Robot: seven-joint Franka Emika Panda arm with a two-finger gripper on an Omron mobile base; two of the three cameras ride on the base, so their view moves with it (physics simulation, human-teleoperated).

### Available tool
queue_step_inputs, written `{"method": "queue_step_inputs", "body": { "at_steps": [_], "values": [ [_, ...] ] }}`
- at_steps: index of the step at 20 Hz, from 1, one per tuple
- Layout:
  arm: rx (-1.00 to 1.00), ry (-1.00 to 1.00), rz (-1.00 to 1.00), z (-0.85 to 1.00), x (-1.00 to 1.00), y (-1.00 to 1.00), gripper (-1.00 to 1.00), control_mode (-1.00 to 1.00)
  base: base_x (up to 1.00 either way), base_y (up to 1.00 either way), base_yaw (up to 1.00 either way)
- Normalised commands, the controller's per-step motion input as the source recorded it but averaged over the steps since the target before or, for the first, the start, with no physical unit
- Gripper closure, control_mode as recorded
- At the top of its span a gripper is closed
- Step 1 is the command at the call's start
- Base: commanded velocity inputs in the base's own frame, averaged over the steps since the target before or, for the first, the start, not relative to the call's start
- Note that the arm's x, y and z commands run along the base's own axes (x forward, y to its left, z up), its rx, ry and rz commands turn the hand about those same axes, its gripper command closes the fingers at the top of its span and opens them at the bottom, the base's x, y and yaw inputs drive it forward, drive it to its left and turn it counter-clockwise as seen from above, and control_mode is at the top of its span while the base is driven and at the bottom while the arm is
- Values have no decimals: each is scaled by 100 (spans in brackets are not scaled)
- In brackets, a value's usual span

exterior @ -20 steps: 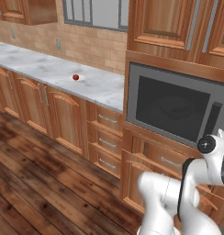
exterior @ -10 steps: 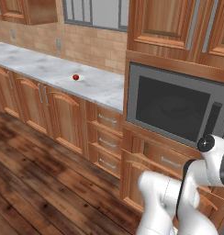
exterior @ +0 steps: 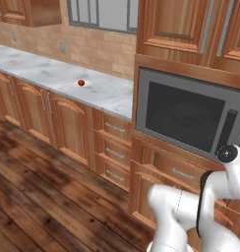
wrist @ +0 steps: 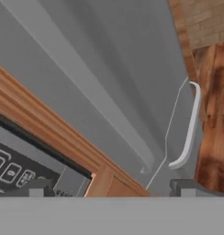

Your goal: Remove the apple from the bowl and place it on the small plate. Then place the bowl with only the chicken drumstick in the microwave, close the door, and press the start button to microwave the chicken drumstick.

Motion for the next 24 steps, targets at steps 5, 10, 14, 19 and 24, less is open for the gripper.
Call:
{"method": "queue_step_inputs", "body": {
  "at_steps": [5, 10, 14, 19, 24],
  "values": [
    [0, -10, 2, -20, 19, -4, -100, -100, 0, 0, 0],
    [0, -14, 1, -13, 1, -38, -100, -100, 0, 0, 0],
    [0, -19, 9, -26, -2, -56, -100, -100, 0, 0, 0],
    [0, -11, 5, -42, 11, 19, -100, -100, 0, 0, 0],
    [0, -7, 0, -12, 10, 55, -100, -100, 0, 0, 0]
  ]
}}
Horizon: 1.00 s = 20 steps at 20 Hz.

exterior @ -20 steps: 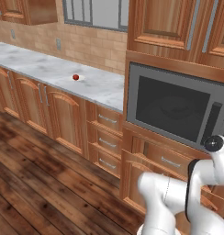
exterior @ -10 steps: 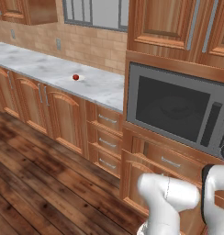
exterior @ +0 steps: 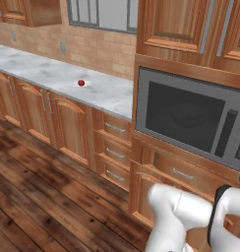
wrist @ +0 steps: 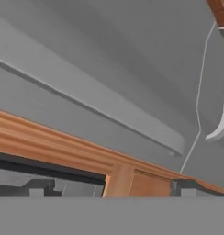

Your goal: Remove the apple from the bowl and place it on the small plate. Then place the bowl with only the chicken drumstick in the microwave, close the door, and press the start button to microwave the chicken drumstick.

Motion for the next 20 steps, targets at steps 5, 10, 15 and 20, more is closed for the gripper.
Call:
{"method": "queue_step_inputs", "body": {
  "at_steps": [5, 10, 15, 20],
  "values": [
    [0, -12, -3, 3, 0, 8, -100, -100, 0, 0, 0],
    [-2, -4, 0, 0, 25, 78, -100, -100, 0, 0, 0],
    [0, 1, 0, 19, 67, 66, -100, -100, 0, 0, 0],
    [0, 13, 6, 34, 100, 41, -100, -100, 0, 0, 0]
  ]
}}
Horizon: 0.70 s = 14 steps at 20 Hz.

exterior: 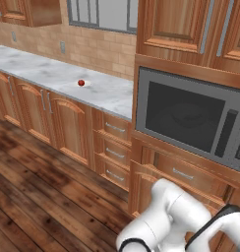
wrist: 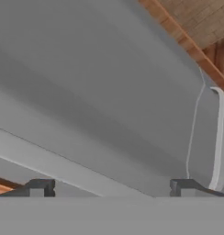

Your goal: Remove the apple from the bowl and place it on the small plate. Then place the bowl with only the chicken drumstick in the microwave, close the door, and press the start button to microwave the chicken drumstick.

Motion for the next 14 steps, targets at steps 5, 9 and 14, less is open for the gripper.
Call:
{"method": "queue_step_inputs", "body": {
  "at_steps": [5, 9, 14],
  "values": [
    [0, 28, 13, 37, 100, 15, -100, -100, 0, 0, 0],
    [0, 35, 16, 19, 100, 12, -100, -100, 0, 0, 0],
    [0, 35, 17, 5, 100, 13, -100, -100, 0, 0, 0]
  ]
}}
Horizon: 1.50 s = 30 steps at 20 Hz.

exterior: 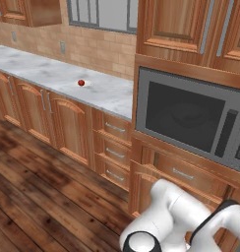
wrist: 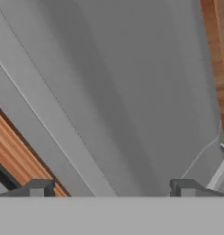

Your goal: Remove the apple from the bowl and place it on the small plate. Then place the bowl with only the chicken drumstick in the microwave, close the door, and press the start button to microwave the chicken drumstick.

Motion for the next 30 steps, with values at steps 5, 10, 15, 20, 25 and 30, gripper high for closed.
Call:
{"method": "queue_step_inputs", "body": {
  "at_steps": [5, 10, 15, 20, 25, 30],
  "values": [
    [0, 26, 17, 0, 100, 22, -100, -100, 0, 0, 0],
    [0, 2, 14, 0, 100, 27, -100, -100, 0, 0, 0],
    [2, 0, 17, 5, 100, 26, -100, -100, 0, 0, 0],
    [2, 2, 17, 0, 100, 25, -100, -100, 0, 0, 0],
    [1, 1, 14, 0, 100, 18, -100, -100, 0, 0, 0],
    [1, 0, 3, -9, 97, 0, -100, -100, 0, 0, 0]
  ]
}}
